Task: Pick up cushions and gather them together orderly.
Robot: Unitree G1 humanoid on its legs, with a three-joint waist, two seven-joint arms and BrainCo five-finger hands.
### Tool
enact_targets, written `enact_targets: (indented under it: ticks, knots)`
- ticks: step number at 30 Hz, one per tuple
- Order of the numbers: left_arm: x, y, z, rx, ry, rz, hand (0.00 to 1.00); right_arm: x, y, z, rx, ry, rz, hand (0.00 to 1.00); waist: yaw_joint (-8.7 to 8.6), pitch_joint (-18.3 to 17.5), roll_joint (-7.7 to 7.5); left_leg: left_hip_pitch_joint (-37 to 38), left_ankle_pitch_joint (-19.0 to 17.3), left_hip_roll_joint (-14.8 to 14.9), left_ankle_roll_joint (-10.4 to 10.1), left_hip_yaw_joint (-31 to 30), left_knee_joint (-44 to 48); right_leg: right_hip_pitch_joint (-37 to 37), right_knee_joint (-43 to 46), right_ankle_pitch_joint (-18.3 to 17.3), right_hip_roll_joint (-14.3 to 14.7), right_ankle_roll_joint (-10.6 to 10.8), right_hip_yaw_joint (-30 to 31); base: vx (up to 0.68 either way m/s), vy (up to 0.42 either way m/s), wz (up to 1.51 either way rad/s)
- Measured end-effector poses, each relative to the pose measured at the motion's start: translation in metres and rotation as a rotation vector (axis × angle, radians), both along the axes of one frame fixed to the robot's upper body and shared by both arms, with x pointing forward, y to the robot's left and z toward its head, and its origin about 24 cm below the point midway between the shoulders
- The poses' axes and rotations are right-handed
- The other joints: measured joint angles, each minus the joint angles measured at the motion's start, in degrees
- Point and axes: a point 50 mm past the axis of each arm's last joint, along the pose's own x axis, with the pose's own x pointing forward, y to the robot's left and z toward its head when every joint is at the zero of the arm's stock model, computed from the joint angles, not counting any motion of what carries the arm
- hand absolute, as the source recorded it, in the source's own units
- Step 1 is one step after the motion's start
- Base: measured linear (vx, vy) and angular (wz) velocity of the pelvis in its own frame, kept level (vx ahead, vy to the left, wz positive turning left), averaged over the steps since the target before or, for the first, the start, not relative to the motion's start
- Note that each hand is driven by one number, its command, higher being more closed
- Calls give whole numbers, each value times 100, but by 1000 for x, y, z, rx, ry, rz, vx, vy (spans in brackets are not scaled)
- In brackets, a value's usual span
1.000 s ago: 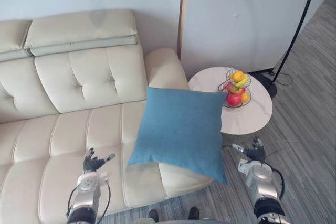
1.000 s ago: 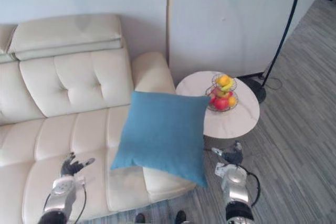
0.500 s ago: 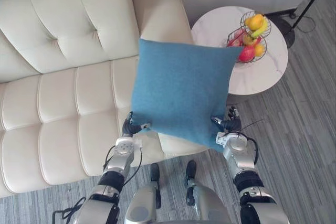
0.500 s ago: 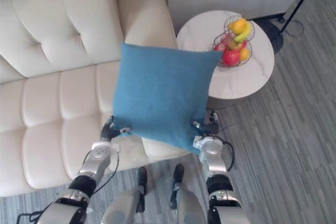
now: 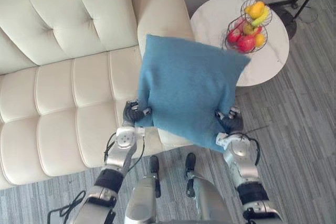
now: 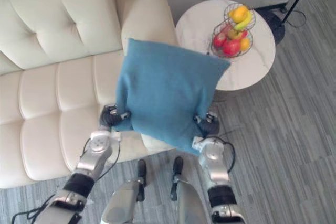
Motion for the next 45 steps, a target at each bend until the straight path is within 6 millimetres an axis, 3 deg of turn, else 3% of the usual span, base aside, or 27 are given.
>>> enact_targets:
  ticks: [4, 10, 14, 21, 26, 30, 32, 33, 34, 35, 37, 39, 41, 42, 43, 44, 45]
  knots:
    - [-32, 0, -19, -58, 50, 0, 100, -25, 1, -22, 4, 78, 40, 100, -51, -329, 25, 513, 15, -29, -20, -41, -331, 548, -403, 2, 34, 8, -28, 139, 22, 3]
    - [-58, 1, -27, -101, 76, 10, 100, -44, 5, -31, 10, 112, 97, 100, -63, -699, 102, 887, 17, -61, -21, -157, -418, 1093, -718, 4, 37, 8, -127, 83, 5, 12]
    - [-78, 4, -28, -149, 86, 32, 100, -57, 10, -31, 25, 108, 137, 100, -57, -879, 206, 1038, 17, -64, -20, -325, -458, 1294, -752, 3, 40, 8, -168, 13, 8, 14]
    - [-106, 15, -37, -203, 132, 90, 100, -69, 23, -26, 42, 78, 207, 100, -43, -1236, 152, 1192, 38, -115, -3, -546, -646, 1498, -815, -10, 20, 35, -300, -59, 11, 13]
    - [-108, 20, -28, -241, 89, 128, 100, -65, 31, -14, 42, 16, 234, 100, -9, -1248, 119, 612, -18, -147, -37, -951, -190, 1313, -599, -57, -73, 65, -866, -87, 1, 56]
    - [-100, 16, -22, -305, 48, 155, 100, -42, 29, -2, -10, -42, 224, 100, -48, -1247, 94, -114, -354, 394, 235, 353, 783, 866, -298, -48, -494, 57, -1470, -84, 105, 75]
    - [-95, 7, -28, -341, 69, 140, 100, -39, 17, -5, -66, -23, 196, 100, -121, -1289, 172, 135, -314, 1009, 202, 1338, 944, 1007, -146, -33, -846, 128, -1914, -42, 299, 94]
    - [-95, 5, -29, -346, 72, 137, 100, -39, 15, -6, -71, -20, 191, 100, -137, -1304, 197, 170, -289, 1059, 208, 1399, 921, 1036, -141, -33, -871, 140, -1967, -3, 366, 98]
    - [-95, -4, -32, -365, 86, 117, 100, -40, 6, -9, -90, -3, 162, 100, -206, -1436, 389, 383, 95, 1249, -334, 1410, 504, 1120, -93, -17, -973, 424, -2188, 17, 442, 89]
    - [-91, -5, -33, -349, 86, 98, 100, -39, 4, -15, -81, 23, 133, 100, -235, -1446, 252, 472, 182, 893, -510, 1314, 187, 1139, -101, 109, -1225, 550, -2243, 15, 455, 90]
    - [-91, 2, -34, -309, 90, 88, 100, -41, 10, -23, -56, 54, 125, 100, -269, -1490, 55, 527, 258, 503, -387, 1197, -66, 1205, -104, 314, -1551, 617, -2382, -8, 419, 63]
    - [-92, 6, -37, -288, 103, 88, 100, -45, 12, -27, -23, 68, 101, 100, -282, -1488, -26, 551, 206, 256, -220, 1055, -63, 1279, 61, 507, -1827, 709, -2521, 8, 319, 56]
    - [-94, 6, -44, -284, 136, 90, 100, -49, 12, -31, -11, 89, 90, 100, -278, -1449, -15, 598, 132, 60, -27, 932, -25, 1055, 882, 555, -2216, 642, -2454, 9, 288, 36]
    - [-96, 5, -49, -279, 158, 85, 100, -51, 11, -35, -13, 106, 92, 100, -279, -1401, 14, 670, 78, -37, 80, 862, -30, 795, 1517, 677, -2382, 231, -2132, 3, 273, 24]
    - [-97, 7, -51, -270, 167, 78, 100, -52, 11, -38, -12, 123, 93, 100, -298, -1307, 20, 771, 52, -13, 115, 813, -47, 556, 1974, 449, -2336, 34, -1677, -20, 219, 32]
    - [-98, 11, -53, -246, 176, 75, 100, -55, 15, -44, 6, 149, 95, 100, -342, -1190, -10, 835, -51, 16, 189, 760, -57, 292, 2484, -331, -1875, 315, -891, -22, 105, 30]
    - [-99, 14, -54, -231, 184, 75, 100, -57, 18, -47, 19, 161, 99, 100, -353, -1140, -89, 909, -51, -14, 206, 728, -102, 215, 2581, -682, -1490, 422, -558, -23, 52, 33]
